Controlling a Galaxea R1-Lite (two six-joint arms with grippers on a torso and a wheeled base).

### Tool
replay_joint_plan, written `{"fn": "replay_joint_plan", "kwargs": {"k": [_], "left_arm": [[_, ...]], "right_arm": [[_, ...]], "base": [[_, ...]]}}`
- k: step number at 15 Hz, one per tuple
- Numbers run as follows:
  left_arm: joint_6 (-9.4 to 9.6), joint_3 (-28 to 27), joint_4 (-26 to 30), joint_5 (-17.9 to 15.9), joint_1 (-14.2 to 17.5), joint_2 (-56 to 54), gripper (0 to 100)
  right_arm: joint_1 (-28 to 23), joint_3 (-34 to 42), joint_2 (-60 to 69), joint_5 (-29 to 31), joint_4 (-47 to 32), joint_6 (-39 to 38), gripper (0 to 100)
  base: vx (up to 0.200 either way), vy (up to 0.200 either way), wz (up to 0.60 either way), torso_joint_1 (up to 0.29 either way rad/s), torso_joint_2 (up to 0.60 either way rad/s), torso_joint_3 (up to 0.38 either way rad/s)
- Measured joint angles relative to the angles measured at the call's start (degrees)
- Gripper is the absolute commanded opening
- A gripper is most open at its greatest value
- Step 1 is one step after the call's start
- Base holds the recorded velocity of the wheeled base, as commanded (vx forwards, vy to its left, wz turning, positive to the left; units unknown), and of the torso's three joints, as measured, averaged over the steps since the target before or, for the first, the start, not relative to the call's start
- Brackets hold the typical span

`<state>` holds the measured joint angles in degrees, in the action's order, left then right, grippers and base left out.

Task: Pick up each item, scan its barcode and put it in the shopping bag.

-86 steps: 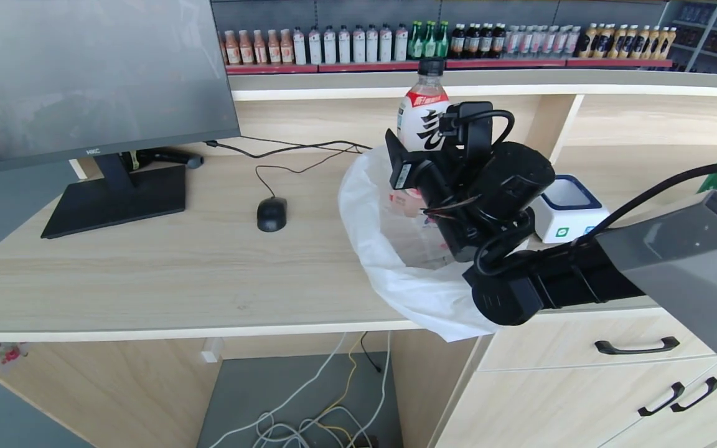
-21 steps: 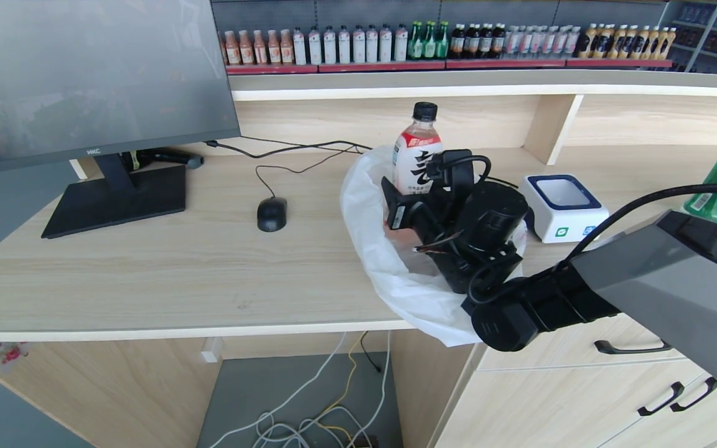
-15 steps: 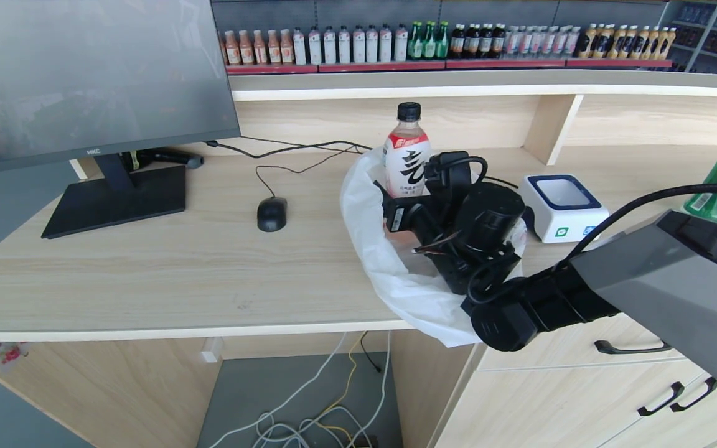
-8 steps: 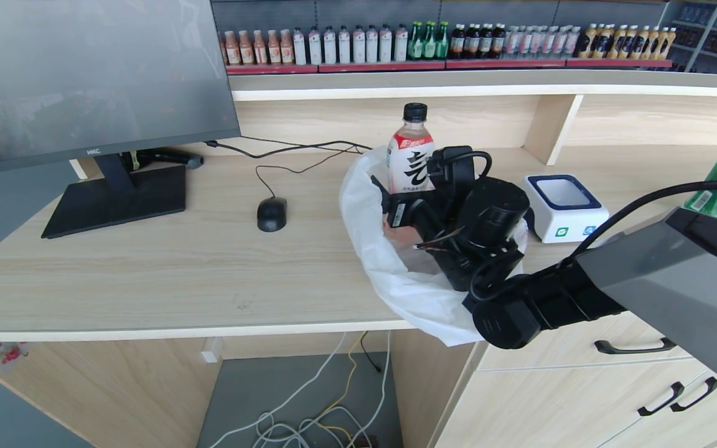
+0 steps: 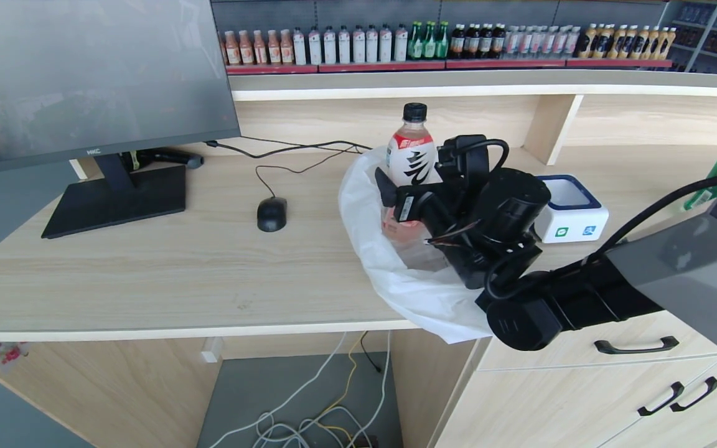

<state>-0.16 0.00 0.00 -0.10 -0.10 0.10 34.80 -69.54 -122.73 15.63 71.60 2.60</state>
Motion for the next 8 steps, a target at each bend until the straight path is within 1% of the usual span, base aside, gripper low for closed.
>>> {"fn": "replay_joint_plan", "kwargs": {"k": [4, 6, 8], "left_arm": [[0.06, 0.0, 0.0, 0.0, 0.0, 0.0, 100], [0.23, 0.0, 0.0, 0.0, 0.0, 0.0, 100], [0.18, 0.0, 0.0, 0.0, 0.0, 0.0, 100]], "right_arm": [[0.6, 5.2, 4.2, 0.0, 0.7, 0.0, 100], [0.8, 9.4, 6.8, 0.0, 2.0, -0.1, 100], [1.0, 14.7, 9.7, 0.0, 5.0, -0.3, 100]], "base": [[0.0, 0.0, 0.0, 0.0, 0.0, 0.0], [0.0, 0.0, 0.0, 0.0, 0.0, 0.0], [0.0, 0.0, 0.0, 0.0, 0.0, 0.0]]}}
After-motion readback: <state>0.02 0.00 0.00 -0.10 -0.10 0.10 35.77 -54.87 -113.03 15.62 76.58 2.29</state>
